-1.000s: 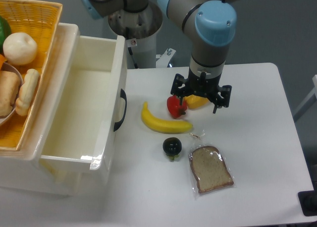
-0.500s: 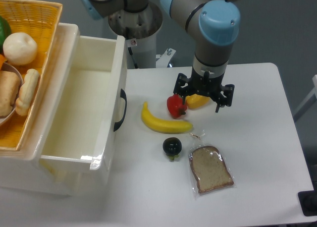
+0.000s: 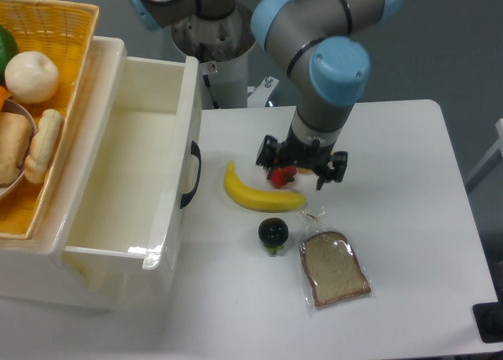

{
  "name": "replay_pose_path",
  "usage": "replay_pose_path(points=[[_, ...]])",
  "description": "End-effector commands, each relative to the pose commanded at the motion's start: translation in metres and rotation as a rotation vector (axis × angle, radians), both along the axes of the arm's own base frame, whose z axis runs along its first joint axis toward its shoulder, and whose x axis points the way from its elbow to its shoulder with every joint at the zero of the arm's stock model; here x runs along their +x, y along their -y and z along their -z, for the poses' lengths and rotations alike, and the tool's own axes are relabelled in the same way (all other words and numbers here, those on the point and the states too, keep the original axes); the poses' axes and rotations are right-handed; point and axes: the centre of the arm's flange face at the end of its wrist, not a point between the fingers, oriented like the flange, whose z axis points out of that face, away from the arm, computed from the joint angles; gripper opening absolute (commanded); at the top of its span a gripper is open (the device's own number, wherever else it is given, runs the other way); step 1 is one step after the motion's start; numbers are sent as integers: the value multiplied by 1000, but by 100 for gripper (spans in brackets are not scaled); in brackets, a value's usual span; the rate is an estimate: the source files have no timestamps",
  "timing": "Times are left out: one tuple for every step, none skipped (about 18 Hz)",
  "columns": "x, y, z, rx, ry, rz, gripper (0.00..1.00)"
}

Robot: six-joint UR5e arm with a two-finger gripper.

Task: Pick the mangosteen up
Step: 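Move the open gripper away from the red pepper toward the banana, then lower the open gripper over the dark round mangosteen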

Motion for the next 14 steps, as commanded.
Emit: replay_pose_path(points=[[0, -7, 9, -6, 3, -18, 100], [-2, -9, 16, -13, 11, -39, 100], [-2, -12, 21, -20, 19, -50, 100], [2, -17, 27, -26, 27, -48, 100], [2, -19, 33, -33, 35, -57, 100], [0, -20, 38, -39, 41, -71, 100], [0, -21, 42, -43, 43, -71, 100], [-1, -22, 47, -48, 48, -69, 100], [-3, -23, 51, -52, 51, -67, 100], [-4, -24, 56, -57, 57, -67, 100], [-5, -25, 62, -61, 61, -67, 100], [-7, -26, 68, -62, 63, -67, 100], [-8, -27, 74, -63, 65, -67, 100], [-9, -27, 77, -65, 68, -67, 100]])
